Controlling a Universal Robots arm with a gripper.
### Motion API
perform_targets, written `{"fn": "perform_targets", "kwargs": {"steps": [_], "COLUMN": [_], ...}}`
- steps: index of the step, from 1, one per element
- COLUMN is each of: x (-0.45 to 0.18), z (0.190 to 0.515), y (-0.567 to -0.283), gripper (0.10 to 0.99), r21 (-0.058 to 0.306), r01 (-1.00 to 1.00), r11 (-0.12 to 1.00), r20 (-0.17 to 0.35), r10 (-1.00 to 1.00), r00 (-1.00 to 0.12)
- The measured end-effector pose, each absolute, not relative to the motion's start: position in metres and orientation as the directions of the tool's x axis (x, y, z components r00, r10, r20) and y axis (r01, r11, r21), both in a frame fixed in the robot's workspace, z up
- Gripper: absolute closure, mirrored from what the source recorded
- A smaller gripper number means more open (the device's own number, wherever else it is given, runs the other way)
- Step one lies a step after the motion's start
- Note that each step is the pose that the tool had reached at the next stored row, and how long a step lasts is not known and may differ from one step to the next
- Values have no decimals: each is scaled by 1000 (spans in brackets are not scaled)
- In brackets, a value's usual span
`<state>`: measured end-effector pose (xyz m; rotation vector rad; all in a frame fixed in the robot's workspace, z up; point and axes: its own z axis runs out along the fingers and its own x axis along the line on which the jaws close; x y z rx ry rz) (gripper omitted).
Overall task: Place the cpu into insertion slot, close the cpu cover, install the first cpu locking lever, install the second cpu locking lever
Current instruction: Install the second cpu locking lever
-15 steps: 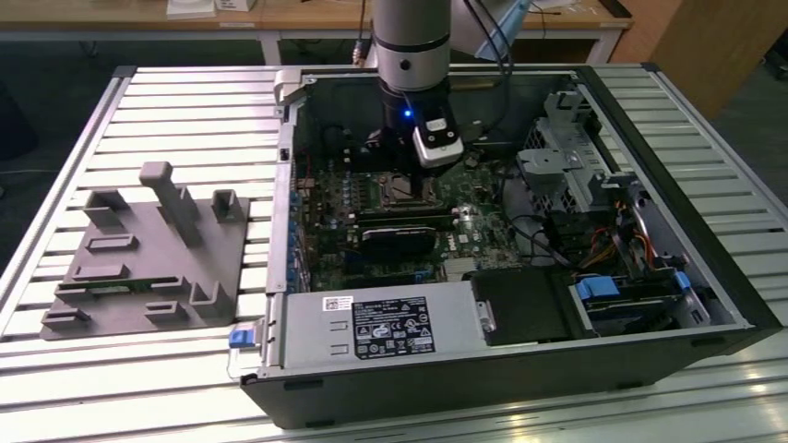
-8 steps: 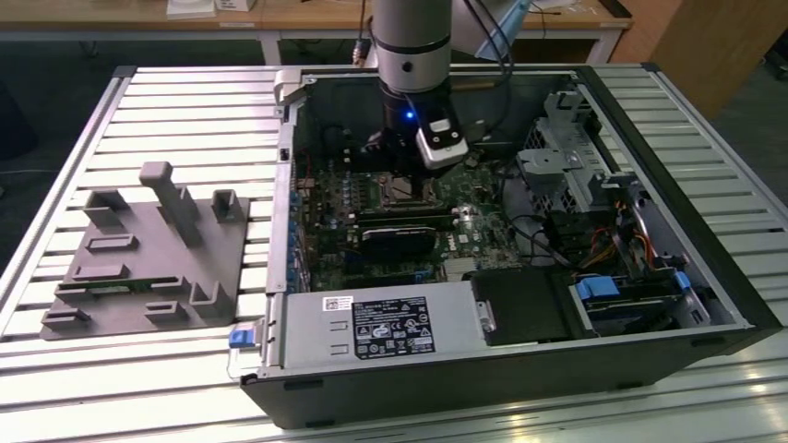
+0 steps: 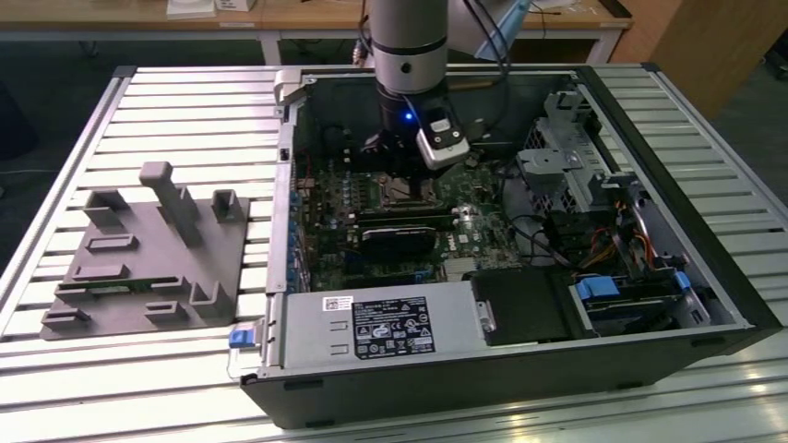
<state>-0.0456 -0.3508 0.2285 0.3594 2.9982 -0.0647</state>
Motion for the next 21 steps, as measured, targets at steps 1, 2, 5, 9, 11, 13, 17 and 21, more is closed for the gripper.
{"fn": "perform_targets", "kwargs": {"steps": [1,2,5,9,11,13,17,21], "x": [-47,-48,-52,-59,-62,-65,-69,-72], "z": [228,228,226,222,220,218,215,213], "y": [-351,-351,-353,-354,-355,-356,-360,-365], "gripper": [980,980,980,980,980,980,980,980], "r21": [-28,-28,-28,-27,-24,-21,-15,3], "r01": [235,231,222,209,199,190,182,181], "r11": [972,972,975,978,980,982,983,984], "r20": [-125,-125,-125,-125,-124,-124,-122,-119], "r10": [230,226,217,204,195,186,179,180], "r00": [-965,-966,-968,-971,-973,-975,-976,-976]}}
